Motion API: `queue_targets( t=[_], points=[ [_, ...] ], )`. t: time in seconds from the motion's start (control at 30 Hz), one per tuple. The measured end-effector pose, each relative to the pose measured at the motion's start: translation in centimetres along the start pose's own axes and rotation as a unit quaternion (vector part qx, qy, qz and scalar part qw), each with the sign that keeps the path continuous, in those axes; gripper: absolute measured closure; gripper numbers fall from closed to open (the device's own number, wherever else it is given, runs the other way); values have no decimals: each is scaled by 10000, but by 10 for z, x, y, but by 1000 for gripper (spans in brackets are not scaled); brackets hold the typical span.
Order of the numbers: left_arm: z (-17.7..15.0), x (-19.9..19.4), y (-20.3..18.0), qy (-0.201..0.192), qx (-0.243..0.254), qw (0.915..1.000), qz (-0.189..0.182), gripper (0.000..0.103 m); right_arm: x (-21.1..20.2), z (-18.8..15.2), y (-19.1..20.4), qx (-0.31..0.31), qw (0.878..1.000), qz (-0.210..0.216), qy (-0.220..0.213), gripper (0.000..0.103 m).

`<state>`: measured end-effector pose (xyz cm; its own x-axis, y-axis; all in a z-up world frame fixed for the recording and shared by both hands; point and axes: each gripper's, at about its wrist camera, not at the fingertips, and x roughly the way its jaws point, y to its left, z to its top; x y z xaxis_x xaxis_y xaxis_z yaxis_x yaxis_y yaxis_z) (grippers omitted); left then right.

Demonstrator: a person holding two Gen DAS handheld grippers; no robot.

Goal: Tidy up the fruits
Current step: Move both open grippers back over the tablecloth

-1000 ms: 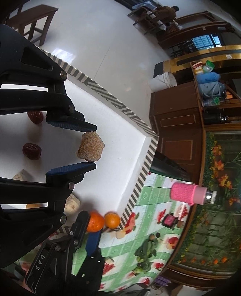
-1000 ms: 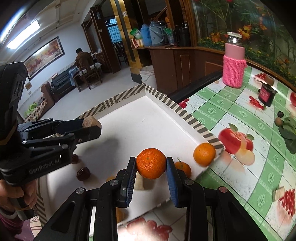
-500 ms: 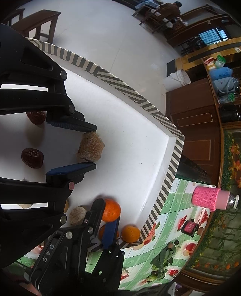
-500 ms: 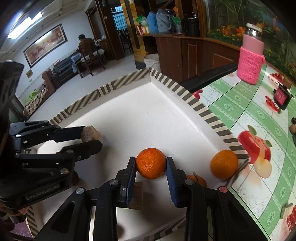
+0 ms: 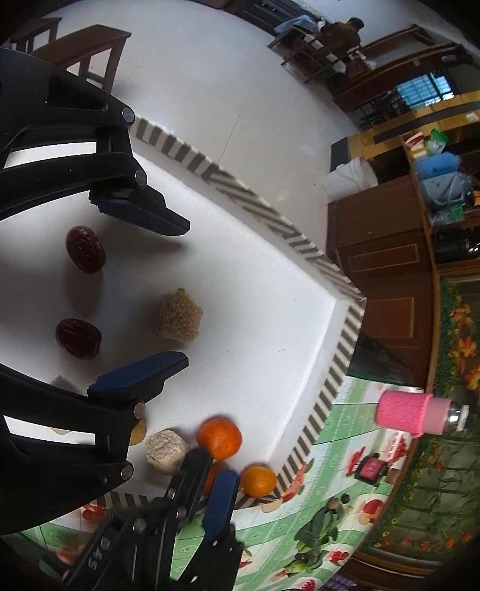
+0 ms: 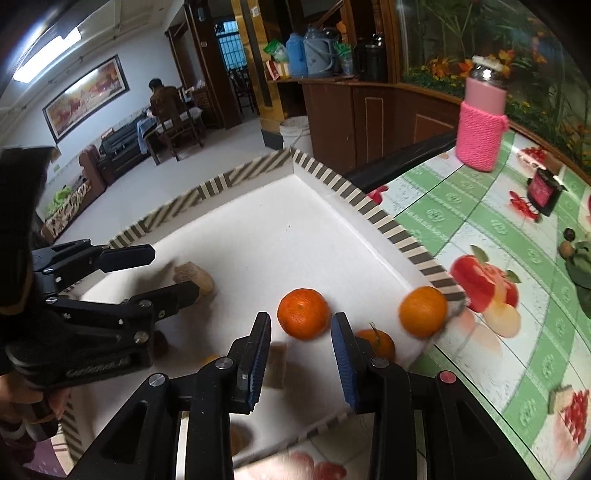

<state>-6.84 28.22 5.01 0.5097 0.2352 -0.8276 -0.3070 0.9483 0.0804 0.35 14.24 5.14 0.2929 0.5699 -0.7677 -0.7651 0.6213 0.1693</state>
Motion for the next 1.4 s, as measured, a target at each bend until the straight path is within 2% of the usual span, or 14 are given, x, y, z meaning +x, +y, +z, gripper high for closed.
queue_targets(
  t=[0.2, 0.33, 0.47, 0.7, 0.9, 1.13, 1.4],
  points=[
    [-1, -29, -11, -549, -107, 9984, 43, 37, -42, -10, -7, 387, 9978, -57, -543, 70],
    [-3, -47, -35, -839, 59, 9965, -29, 37, -62, -21, -13, 552, 9959, -163, -693, 70],
    [-6, -59, -64, -1045, 173, 9940, -259, 37, -85, -42, -25, 686, 9938, -440, -756, 70],
    [-13, -66, -125, -1066, 582, 9904, -656, 37, -117, -80, -63, 1143, 9868, -852, -773, 70],
    [-19, -67, -169, -1041, 889, 9869, -849, 37, -141, -111, -94, 1475, 9792, -1126, -820, 70],
    [-21, -68, -206, -1043, 1132, 9834, -962, 37, -163, -139, -124, 1807, 9700, -1390, -843, 70],
    [-22, -59, -234, -931, 1362, 9809, -1032, 37, -171, -159, -149, 2026, 9645, -1498, -798, 70]
  ],
)
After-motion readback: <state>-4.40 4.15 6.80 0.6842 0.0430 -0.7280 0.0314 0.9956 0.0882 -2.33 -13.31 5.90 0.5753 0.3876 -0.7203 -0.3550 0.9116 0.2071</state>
